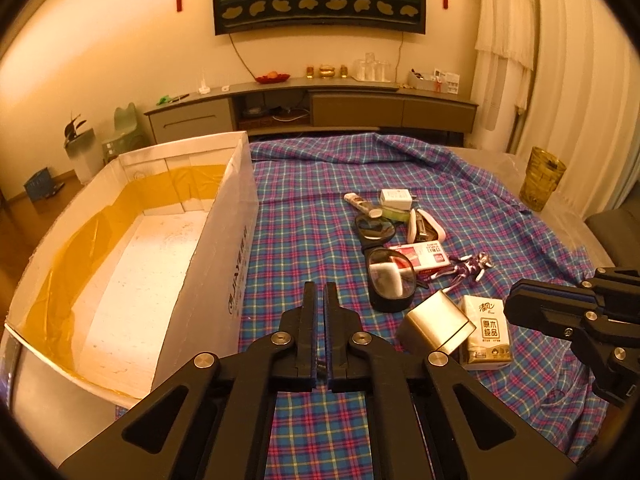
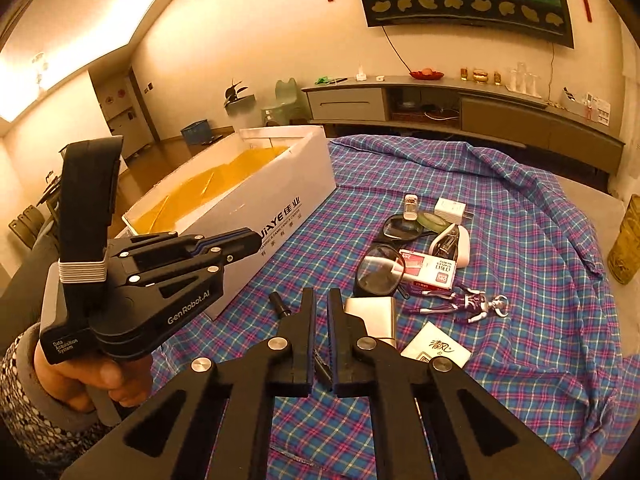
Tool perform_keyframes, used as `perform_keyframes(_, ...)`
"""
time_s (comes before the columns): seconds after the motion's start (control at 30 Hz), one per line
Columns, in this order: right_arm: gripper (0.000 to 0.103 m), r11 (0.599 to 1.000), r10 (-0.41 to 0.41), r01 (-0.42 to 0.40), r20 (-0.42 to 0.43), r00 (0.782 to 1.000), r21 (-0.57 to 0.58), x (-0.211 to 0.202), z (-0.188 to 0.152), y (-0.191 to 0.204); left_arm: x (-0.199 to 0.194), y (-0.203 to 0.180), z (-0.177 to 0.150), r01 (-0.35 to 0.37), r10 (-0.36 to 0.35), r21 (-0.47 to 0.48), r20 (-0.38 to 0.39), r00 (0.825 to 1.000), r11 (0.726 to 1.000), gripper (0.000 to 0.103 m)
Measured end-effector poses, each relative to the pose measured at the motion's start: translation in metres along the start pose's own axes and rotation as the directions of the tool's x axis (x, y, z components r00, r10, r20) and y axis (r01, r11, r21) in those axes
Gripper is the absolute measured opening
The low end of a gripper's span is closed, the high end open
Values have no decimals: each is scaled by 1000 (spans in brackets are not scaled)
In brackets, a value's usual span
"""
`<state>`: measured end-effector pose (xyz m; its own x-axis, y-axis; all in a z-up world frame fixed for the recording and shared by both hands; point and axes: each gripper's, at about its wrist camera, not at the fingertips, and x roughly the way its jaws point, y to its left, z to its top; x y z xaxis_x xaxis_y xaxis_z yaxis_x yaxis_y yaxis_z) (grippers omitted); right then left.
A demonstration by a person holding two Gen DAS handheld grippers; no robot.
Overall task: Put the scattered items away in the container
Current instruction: 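Move the left gripper down to the black marker on the bedspread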
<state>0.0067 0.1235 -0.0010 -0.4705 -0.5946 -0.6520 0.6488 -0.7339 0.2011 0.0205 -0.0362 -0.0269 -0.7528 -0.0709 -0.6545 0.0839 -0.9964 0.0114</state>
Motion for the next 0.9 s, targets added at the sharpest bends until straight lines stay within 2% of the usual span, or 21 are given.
perform_keyframes(0.13, 8, 1000, -3, 3, -1, 1000, 6, 1, 0, -3, -1, 4, 2, -2, 2, -26, 11, 1000, 1000, 5)
perform_keyframes(0.2, 13, 1000, -6, 6, -4, 1000, 13, 3, -1, -5, -2, 7, 1, 5, -4, -42, 14, 1000, 999, 5)
perform_keyframes(0.23, 28, 1000, -6, 6, -5, 1000, 17, 4, -1, -6, -1, 8, 1, 8, -8, -46, 10, 1000, 999, 13)
perform_keyframes(0.27, 44, 1000, -8, 8, -5, 1000, 20, 5, -2, -7, 0, 9, 0, 13, -13, -46, 5, 1000, 999, 25)
perform_keyframes(0.33, 64, 999, -27, 28, -2, 1000, 22, 5, -2, -8, 1, 8, -1, 11, -11, -42, -1, 1000, 999, 39)
perform_keyframes(0.37, 68, 999, -35, 35, -2, 999, 19, 5, -2, -8, 1, 6, -2, 9, -9, -37, -2, 1000, 999, 40)
perform_keyframes(0.63, 68, 999, -38, 39, -31, 999, 30, 11, -6, -14, 2, 5, -5, -22, 21, -28, -20, 1000, 999, 47)
perform_keyframes(0.9, 70, 999, -14, 16, -43, 999, 43, 11, -7, -19, 3, 4, -10, -28, 27, -21, -43, 999, 999, 49)
